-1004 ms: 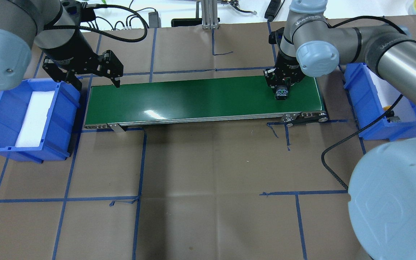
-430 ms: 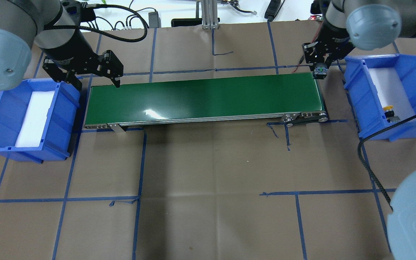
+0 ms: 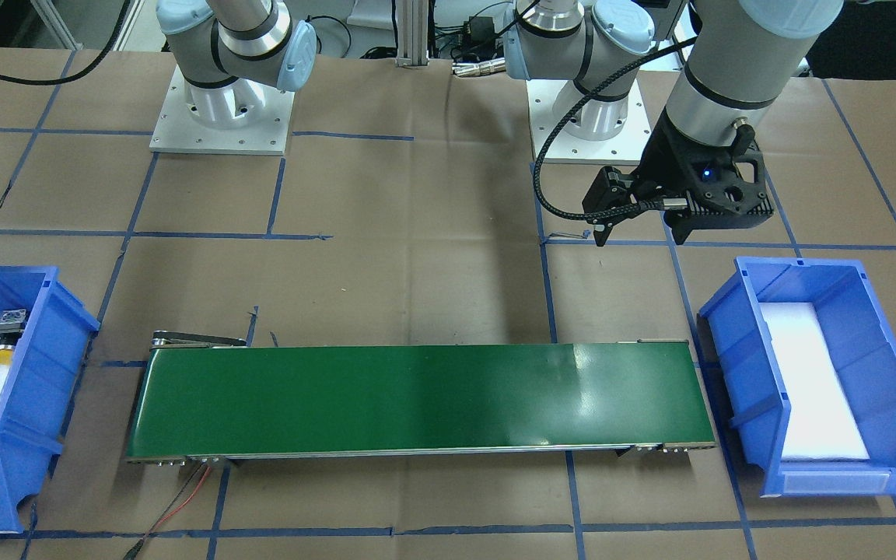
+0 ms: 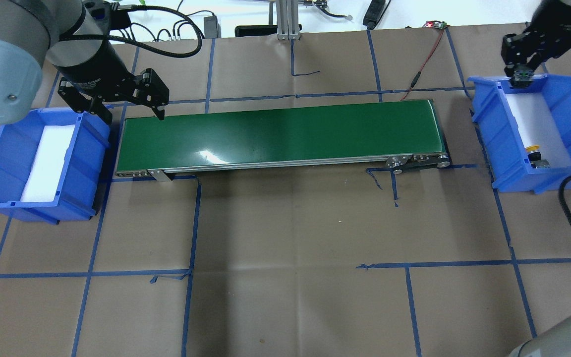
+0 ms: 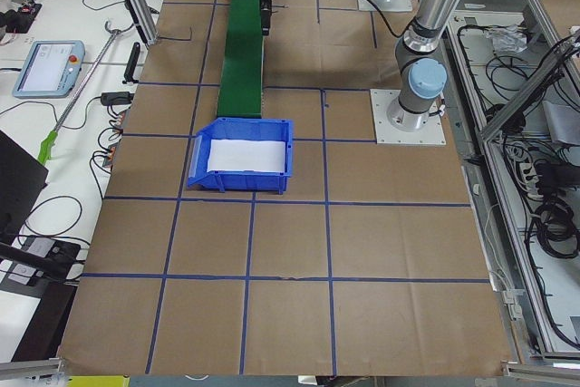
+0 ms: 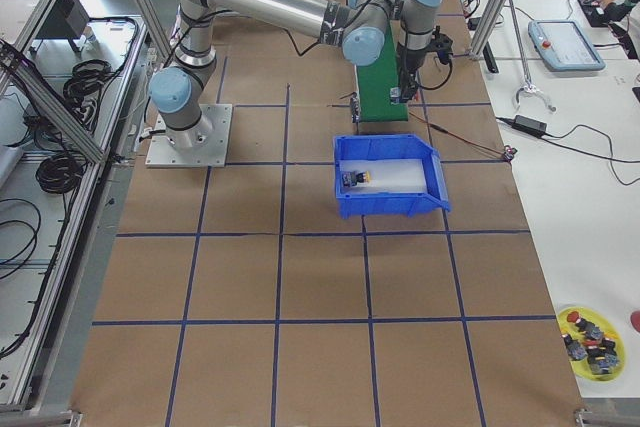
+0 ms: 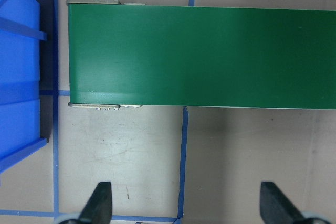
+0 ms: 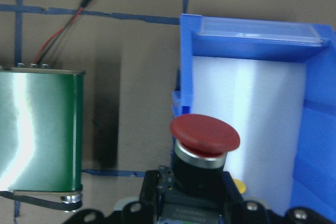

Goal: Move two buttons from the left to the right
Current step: 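Carry the red button to the blue bin with the right gripper, then lower the red button into the bin and open the right gripper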

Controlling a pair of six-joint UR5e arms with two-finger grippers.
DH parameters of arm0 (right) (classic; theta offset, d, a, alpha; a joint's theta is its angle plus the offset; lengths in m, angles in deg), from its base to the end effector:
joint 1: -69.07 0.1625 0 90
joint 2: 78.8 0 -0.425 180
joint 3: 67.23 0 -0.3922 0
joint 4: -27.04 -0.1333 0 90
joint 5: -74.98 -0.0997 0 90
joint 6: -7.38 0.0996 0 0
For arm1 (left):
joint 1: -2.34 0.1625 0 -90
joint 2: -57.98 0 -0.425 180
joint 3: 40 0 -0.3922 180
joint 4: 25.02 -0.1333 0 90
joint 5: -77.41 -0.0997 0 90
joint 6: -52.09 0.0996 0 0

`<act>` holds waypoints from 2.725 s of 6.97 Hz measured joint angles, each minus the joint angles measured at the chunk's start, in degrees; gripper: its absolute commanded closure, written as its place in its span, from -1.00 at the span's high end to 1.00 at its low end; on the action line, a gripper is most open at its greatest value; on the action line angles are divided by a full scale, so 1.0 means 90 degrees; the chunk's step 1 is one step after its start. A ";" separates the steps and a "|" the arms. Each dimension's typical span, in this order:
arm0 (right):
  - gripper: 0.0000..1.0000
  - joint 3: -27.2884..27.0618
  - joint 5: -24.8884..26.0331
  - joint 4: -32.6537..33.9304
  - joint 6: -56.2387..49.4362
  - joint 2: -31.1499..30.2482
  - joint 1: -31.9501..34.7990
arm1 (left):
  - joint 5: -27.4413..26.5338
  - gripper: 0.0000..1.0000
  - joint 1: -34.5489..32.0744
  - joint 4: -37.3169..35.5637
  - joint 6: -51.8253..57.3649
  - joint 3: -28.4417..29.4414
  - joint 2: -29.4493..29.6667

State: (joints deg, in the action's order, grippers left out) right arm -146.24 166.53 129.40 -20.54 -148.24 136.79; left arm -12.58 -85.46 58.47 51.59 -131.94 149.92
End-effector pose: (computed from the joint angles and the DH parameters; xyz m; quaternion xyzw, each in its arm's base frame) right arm -0.1220 -0.6421 0.4006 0.0489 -0.9984 0.0163 0.0226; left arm -0.1136 -0.5146 0.4658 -0.0236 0.9995 -0.0229 0.0003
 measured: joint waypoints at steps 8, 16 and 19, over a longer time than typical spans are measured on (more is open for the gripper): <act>-0.89 -0.0774 -0.0090 0.1074 -0.1229 0.0856 -0.0765 | 0.0000 0.99 0.0000 -0.0029 -0.0003 0.0000 0.0009; 0.99 -0.0682 -0.0497 0.1347 -0.1402 0.1293 -0.0744 | 0.0000 0.99 0.0000 -0.0029 -0.0003 0.0000 0.0000; 0.99 -0.0378 -0.0413 0.0815 -0.1314 0.0846 -0.0725 | 0.0000 0.99 0.0000 -0.0029 -0.0003 0.0000 -0.0001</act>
State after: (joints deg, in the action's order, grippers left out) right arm -149.65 162.81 136.73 -32.37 -140.63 130.26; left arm -12.58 -85.46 58.21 51.56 -131.94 149.91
